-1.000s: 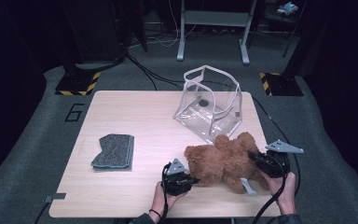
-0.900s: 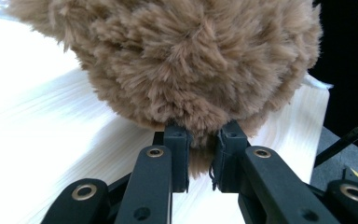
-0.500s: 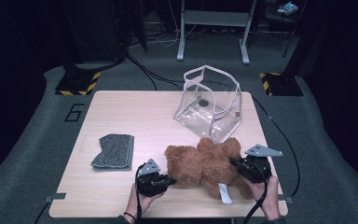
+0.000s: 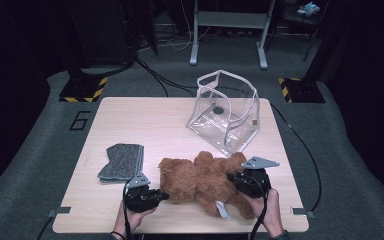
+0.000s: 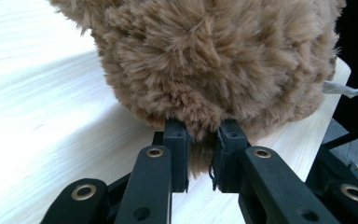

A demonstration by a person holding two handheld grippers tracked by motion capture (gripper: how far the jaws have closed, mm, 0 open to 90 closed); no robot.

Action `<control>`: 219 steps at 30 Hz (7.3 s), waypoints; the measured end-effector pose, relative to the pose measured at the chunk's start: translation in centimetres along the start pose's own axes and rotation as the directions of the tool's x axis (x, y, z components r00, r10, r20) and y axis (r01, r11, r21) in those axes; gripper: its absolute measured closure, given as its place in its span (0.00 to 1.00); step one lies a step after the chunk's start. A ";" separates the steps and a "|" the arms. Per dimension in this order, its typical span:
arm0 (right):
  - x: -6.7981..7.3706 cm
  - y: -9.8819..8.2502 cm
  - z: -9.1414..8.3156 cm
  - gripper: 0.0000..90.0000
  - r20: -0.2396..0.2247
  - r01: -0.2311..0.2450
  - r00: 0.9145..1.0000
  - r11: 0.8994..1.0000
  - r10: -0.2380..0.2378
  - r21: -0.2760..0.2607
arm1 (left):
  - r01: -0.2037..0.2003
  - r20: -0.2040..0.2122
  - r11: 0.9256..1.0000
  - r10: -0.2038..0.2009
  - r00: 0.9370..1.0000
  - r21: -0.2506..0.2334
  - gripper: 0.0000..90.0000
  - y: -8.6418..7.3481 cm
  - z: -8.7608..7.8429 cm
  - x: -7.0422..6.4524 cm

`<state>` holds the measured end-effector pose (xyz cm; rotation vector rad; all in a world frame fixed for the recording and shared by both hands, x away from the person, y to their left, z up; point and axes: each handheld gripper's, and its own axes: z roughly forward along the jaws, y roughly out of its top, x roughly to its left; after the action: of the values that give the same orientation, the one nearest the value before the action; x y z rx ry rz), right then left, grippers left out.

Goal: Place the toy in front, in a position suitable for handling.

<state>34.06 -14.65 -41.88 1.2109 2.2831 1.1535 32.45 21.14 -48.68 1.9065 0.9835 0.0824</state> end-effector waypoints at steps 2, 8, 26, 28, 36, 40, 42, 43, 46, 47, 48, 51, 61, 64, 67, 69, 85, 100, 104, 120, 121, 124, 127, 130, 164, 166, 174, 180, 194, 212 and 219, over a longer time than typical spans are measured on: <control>0.4 0.1 0.2 0.90 -0.008 0.005 1.000 1.000 -0.005 0.005 | 0.008 -0.012 1.000 -0.008 1.000 -0.001 0.87 -0.2 -0.4 0.4; 1.4 0.4 1.7 0.90 -0.037 0.022 0.999 1.000 -0.021 0.018 | 0.031 -0.036 0.999 -0.031 0.999 0.016 0.87 -1.2 -1.3 1.6; -1.1 -0.5 -0.1 0.24 0.010 -0.026 1.000 0.997 0.026 -0.070 | 0.064 -0.148 0.998 -0.065 0.987 -0.009 0.37 0.0 -4.2 2.5; -1.9 -0.9 -0.6 0.21 0.020 -0.043 0.999 0.995 0.044 -0.087 | 0.063 -0.167 0.998 -0.066 0.984 -0.019 0.34 0.5 -4.5 2.6; -3.9 -1.3 -1.4 0.17 0.068 -0.072 0.995 0.993 0.079 -0.096 | 0.052 -0.203 0.997 -0.061 0.977 -0.053 0.27 2.6 -5.5 2.6; -5.3 -2.0 -1.5 0.17 0.100 -0.094 0.990 0.991 0.103 -0.095 | 0.038 -0.222 0.997 -0.052 0.974 -0.065 0.26 4.3 -5.8 2.8; -6.0 -2.3 -1.5 0.17 0.108 -0.103 0.988 0.990 0.113 -0.092 | 0.024 -0.229 0.998 -0.038 0.973 -0.064 0.26 5.2 -5.7 2.8; -6.1 -2.4 -1.4 0.17 0.109 -0.112 0.987 0.989 0.122 -0.095 | 0.017 -0.234 0.998 -0.030 0.972 -0.058 0.26 5.7 -5.6 2.7; -6.7 -2.3 -1.4 0.17 0.114 -0.114 0.986 0.989 0.125 -0.093 | -0.007 -0.245 0.999 -0.005 0.970 -0.048 0.26 6.6 -5.1 2.5; -6.8 -2.0 -1.4 0.17 0.115 -0.112 0.986 0.989 0.123 -0.095 | -0.011 -0.247 0.999 0.000 0.969 -0.045 0.26 6.9 -4.9 2.4; -7.0 -1.6 -1.4 0.17 0.117 -0.113 0.985 0.989 0.125 -0.098 | -0.019 -0.245 0.999 0.010 0.969 -0.035 0.26 7.1 -4.8 2.4; -7.3 0.0 -1.4 0.17 0.111 -0.111 0.986 0.988 0.123 -0.112 | -0.026 -0.249 0.999 0.017 0.968 -0.030 0.26 7.4 -4.3 2.3; -9.8 8.0 -0.3 0.21 0.143 -0.140 0.976 0.979 0.161 -0.149 | -0.007 -0.248 1.000 0.001 0.969 -0.022 0.25 7.7 -3.8 3.0; -10.7 10.1 0.0 0.23 0.151 -0.162 0.971 0.974 0.186 -0.160 | -0.011 -0.255 1.000 0.005 0.967 -0.022 0.25 8.0 -3.8 3.3; -11.3 12.2 0.4 0.25 0.179 -0.168 0.964 0.974 0.195 -0.154 | -0.003 -0.255 1.000 -0.003 0.967 -0.021 0.24 8.3 -3.8 3.4; -11.8 13.3 0.8 0.27 0.212 -0.175 0.956 0.975 0.202 -0.141 | -0.002 -0.256 1.000 -0.004 0.967 -0.021 0.23 8.4 -3.7 3.5; -14.2 14.9 6.1 0.72 0.342 -0.345 0.880 0.939 0.331 -0.021 | 0.024 -0.247 1.000 -0.024 0.969 -0.001 0.24 7.9 -3.6 4.8; -12.6 16.3 8.9 0.97 0.287 -0.232 0.932 0.973 0.220 0.007 | 0.037 -0.244 0.999 -0.038 0.969 -0.009 0.24 7.3 -3.3 5.1; -11.8 16.9 9.5 0.97 0.273 -0.203 0.943 0.979 0.188 0.025 | 0.034 -0.244 0.999 -0.035 0.969 -0.005 0.24 7.3 -3.3 5.0; -11.8 17.0 10.2 0.95 0.254 -0.212 0.946 0.977 0.201 0.018 | 0.047 -0.246 0.999 -0.049 0.968 -0.012 0.24 6.9 -3.4 5.3; -12.1 16.9 10.1 0.92 0.250 -0.221 0.945 0.975 0.209 0.019 | 0.049 -0.246 0.999 -0.050 0.968 -0.013 0.24 6.8 -3.5 5.3; -12.9 16.6 9.7 0.78 0.245 -0.241 0.943 0.970 0.226 0.033 | 0.062 -0.249 0.998 -0.067 0.966 -0.030 0.24 6.7 -3.5 5.4; -13.5 16.5 8.8 0.66 0.224 -0.249 0.945 0.968 0.240 0.013 | 0.065 -0.244 0.998 -0.069 0.967 -0.024 0.24 6.7 -3.7 5.5; -13.8 16.9 7.7 0.57 0.222 -0.239 0.946 0.971 0.236 -0.014 | 0.066 -0.248 0.998 -0.070 0.966 -0.025 0.24 6.6 -3.7 5.7; -9.8 21.4 12.1 0.98 0.184 -0.046 0.982 0.995 0.029 0.084 | 0.053 -0.224 0.999 -0.050 0.973 0.004 0.24 6.7 -2.9 5.4; -9.3 21.5 12.2 0.98 0.166 -0.017 0.986 0.997 0.004 0.077 | 0.053 -0.225 0.999 -0.051 0.973 0.002 0.24 6.7 -2.9 5.3; -7.8 21.7 12.7 0.98 0.090 0.053 0.994 0.996 -0.059 0.070 | 0.051 -0.228 0.999 -0.050 0.972 -0.001 0.24 6.7 -3.0 5.4; -6.6 21.9 13.1 0.98 0.031 0.102 0.994 0.992 -0.105 0.077 | 0.066 -0.232 0.998 -0.066 0.970 -0.011 0.24 6.5 -3.1 5.5; -3.0 22.3 13.7 0.98 -0.103 0.223 0.972 0.970 -0.213 0.095 | 0.067 -0.252 0.997 -0.071 0.965 -0.021 0.24 6.7 -3.3 5.7; -7.2 19.5 7.1 0.30 -0.009 0.035 0.999 0.999 -0.035 -0.008 | 0.072 -0.275 0.997 -0.076 0.958 -0.022 0.23 8.9 -3.8 6.1; -9.7 15.6 3.8 0.17 0.019 -0.037 0.999 0.999 0.037 -0.032 | 0.068 -0.293 0.997 -0.073 0.953 -0.027 0.20 11.0 -4.2 6.7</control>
<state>50.59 -15.50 -33.14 1.2525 2.2288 1.1806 41.70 26.11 -40.12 1.8755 1.2442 0.3399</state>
